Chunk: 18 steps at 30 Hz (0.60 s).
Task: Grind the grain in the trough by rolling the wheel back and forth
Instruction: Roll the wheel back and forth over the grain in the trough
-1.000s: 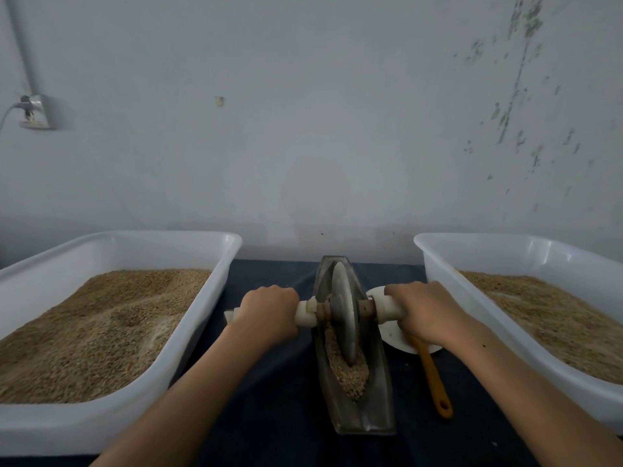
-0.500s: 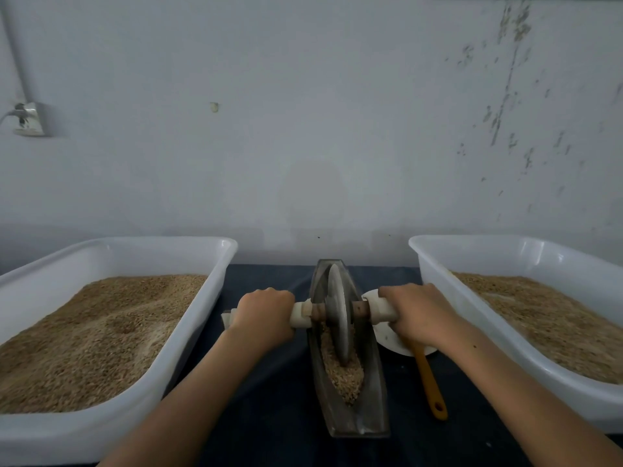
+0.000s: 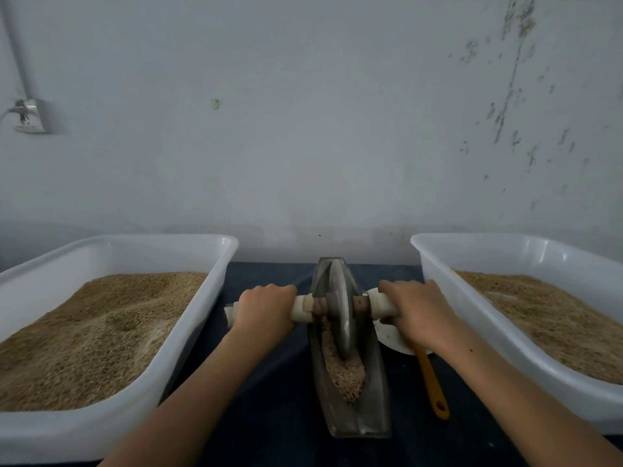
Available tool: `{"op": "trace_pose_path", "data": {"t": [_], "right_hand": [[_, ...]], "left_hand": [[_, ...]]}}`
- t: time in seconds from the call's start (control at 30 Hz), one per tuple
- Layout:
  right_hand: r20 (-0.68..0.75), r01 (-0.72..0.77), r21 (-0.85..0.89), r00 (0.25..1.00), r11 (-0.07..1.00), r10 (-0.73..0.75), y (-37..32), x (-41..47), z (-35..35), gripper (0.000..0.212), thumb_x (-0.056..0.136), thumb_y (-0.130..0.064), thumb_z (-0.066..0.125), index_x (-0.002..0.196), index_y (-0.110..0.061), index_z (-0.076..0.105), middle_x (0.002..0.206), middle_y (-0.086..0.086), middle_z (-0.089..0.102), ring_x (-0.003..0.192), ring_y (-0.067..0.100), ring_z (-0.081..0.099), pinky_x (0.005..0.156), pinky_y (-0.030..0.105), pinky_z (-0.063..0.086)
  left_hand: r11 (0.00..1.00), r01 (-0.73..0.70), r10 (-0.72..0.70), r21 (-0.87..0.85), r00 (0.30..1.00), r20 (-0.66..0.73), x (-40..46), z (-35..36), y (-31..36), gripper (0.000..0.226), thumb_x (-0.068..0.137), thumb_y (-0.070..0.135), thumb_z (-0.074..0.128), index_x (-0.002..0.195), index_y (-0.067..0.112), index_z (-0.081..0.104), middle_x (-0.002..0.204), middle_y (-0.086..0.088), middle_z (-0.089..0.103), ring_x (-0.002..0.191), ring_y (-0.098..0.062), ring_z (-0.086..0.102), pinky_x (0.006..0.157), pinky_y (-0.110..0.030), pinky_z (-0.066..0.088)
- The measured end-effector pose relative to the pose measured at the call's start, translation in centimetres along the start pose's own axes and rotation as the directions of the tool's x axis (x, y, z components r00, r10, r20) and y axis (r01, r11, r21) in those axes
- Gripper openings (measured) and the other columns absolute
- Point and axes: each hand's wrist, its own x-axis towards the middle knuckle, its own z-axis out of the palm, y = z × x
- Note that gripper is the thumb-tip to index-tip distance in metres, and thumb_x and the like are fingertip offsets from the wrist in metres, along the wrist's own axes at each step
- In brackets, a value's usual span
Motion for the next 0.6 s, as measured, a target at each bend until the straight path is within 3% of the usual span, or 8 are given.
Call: {"op": "trace_pose_path", "data": {"t": [0.07, 0.17, 0.33, 0.47, 0.6], "right_hand": [[-0.076, 0.004, -0.026, 0.997, 1.0, -0.006, -0.1, 0.1, 0.5, 0.021, 0.091, -0.036, 0.059, 0.107, -0.03, 0.046, 0.107, -0.008, 0.058, 0.1, 0.016, 0.052, 0.092, 0.034, 0.037], [-0.075, -0.003, -0.008, 0.997, 1.0, 0.002, -0.1, 0.0, 0.5, 0.021, 0.091, -0.036, 0.059, 0.107, -0.031, 0.047, 0.106, -0.008, 0.058, 0.1, 0.016, 0.052, 0.093, 0.035, 0.037], [0.106, -0.013, -0.009, 0.994, 1.0, 0.014, -0.1, 0.0, -0.9, 0.017, 0.088, -0.028, 0.06, 0.097, -0.031, 0.046, 0.103, -0.006, 0.062, 0.098, 0.016, 0.057, 0.086, 0.032, 0.039], [0.283, -0.038, -0.014, 0.958, 0.999, 0.04, -0.1, 0.1, -2.0, 0.023, 0.084, -0.021, 0.063, 0.105, -0.028, 0.055, 0.102, -0.002, 0.063, 0.093, 0.016, 0.059, 0.076, 0.028, 0.044], [0.317, -0.049, 0.004, 0.947, 0.999, 0.045, 0.1, 0.2, -2.0, 0.026, 0.084, -0.021, 0.063, 0.109, -0.026, 0.058, 0.101, -0.003, 0.063, 0.092, 0.016, 0.06, 0.075, 0.027, 0.046]], "left_hand": [[1.0, 0.016, -0.017, -0.015, 0.999, -0.031, -0.1, 0.3, 0.0, 0.018, 0.09, 0.035, 0.055, 0.102, 0.023, 0.049, 0.097, 0.005, 0.061, 0.073, -0.01, 0.043, 0.066, -0.026, 0.034], [1.0, 0.017, -0.018, -0.018, 0.998, -0.052, -0.2, 0.3, 0.1, 0.016, 0.091, 0.034, 0.054, 0.102, 0.023, 0.05, 0.096, 0.005, 0.062, 0.073, -0.01, 0.044, 0.066, -0.025, 0.034], [1.0, -0.004, 0.006, -0.021, 0.998, 0.063, -0.2, -0.4, 0.1, 0.02, 0.088, 0.031, 0.058, 0.105, 0.021, 0.057, 0.1, 0.002, 0.063, 0.086, -0.014, 0.059, 0.071, -0.026, 0.041], [1.0, -0.026, 0.029, -0.017, 0.98, 0.197, -0.1, -1.1, -0.2, 0.026, 0.086, 0.031, 0.061, 0.108, 0.018, 0.058, 0.101, 0.0, 0.063, 0.089, -0.015, 0.059, 0.073, -0.026, 0.043], [0.999, -0.033, 0.034, -0.011, 0.978, 0.206, 0.0, -1.2, -0.1, 0.026, 0.086, 0.03, 0.062, 0.109, 0.019, 0.058, 0.1, 0.0, 0.063, 0.089, -0.015, 0.06, 0.076, -0.027, 0.046]]}}
